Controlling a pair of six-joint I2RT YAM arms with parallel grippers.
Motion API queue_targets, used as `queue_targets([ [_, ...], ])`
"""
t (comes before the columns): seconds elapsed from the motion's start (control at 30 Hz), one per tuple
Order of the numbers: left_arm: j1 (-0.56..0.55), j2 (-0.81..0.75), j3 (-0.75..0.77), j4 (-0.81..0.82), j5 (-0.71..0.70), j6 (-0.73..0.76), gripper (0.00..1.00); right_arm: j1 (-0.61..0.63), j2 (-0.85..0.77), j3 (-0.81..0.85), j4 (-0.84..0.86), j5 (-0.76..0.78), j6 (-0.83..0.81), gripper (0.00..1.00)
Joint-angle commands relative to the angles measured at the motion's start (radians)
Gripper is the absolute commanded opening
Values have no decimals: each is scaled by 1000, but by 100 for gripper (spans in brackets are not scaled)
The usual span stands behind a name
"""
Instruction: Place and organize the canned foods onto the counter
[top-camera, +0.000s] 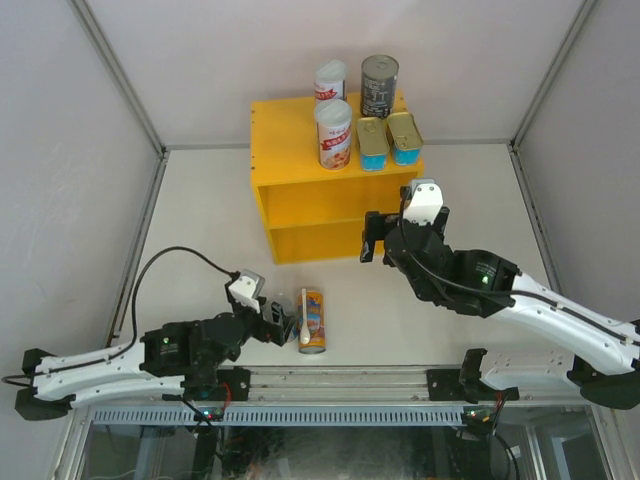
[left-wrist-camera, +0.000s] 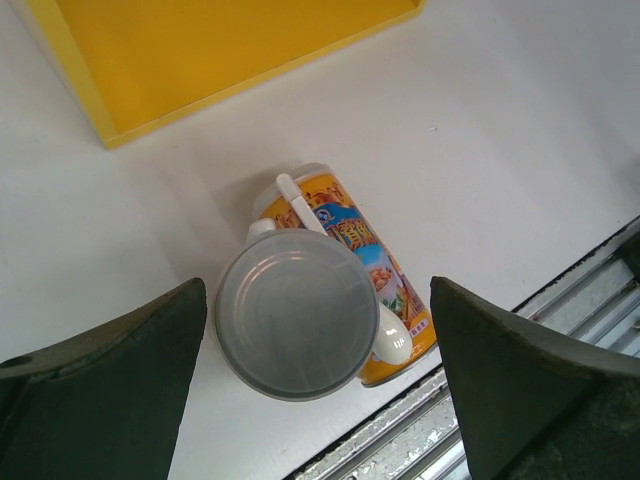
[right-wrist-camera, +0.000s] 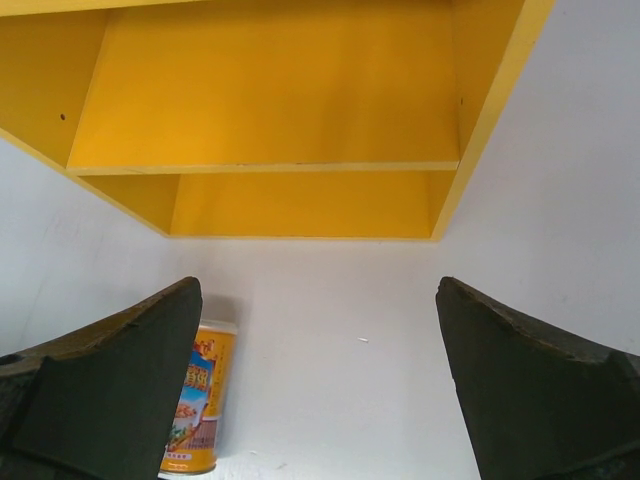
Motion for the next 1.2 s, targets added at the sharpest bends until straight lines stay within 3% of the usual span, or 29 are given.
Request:
queue_targets([
  [0.0,-36,17,-29,47,-76,-45,96,-10,1,-9,44,-23,-29,99],
  [0.83,-104,111,-114,145,-221,-75,95,-43,11,-25,80,-96,-51,99],
  [1.17,-105,166,-145,239,-240,-62,87,-48,-10,-24,61,-107,-41,99],
])
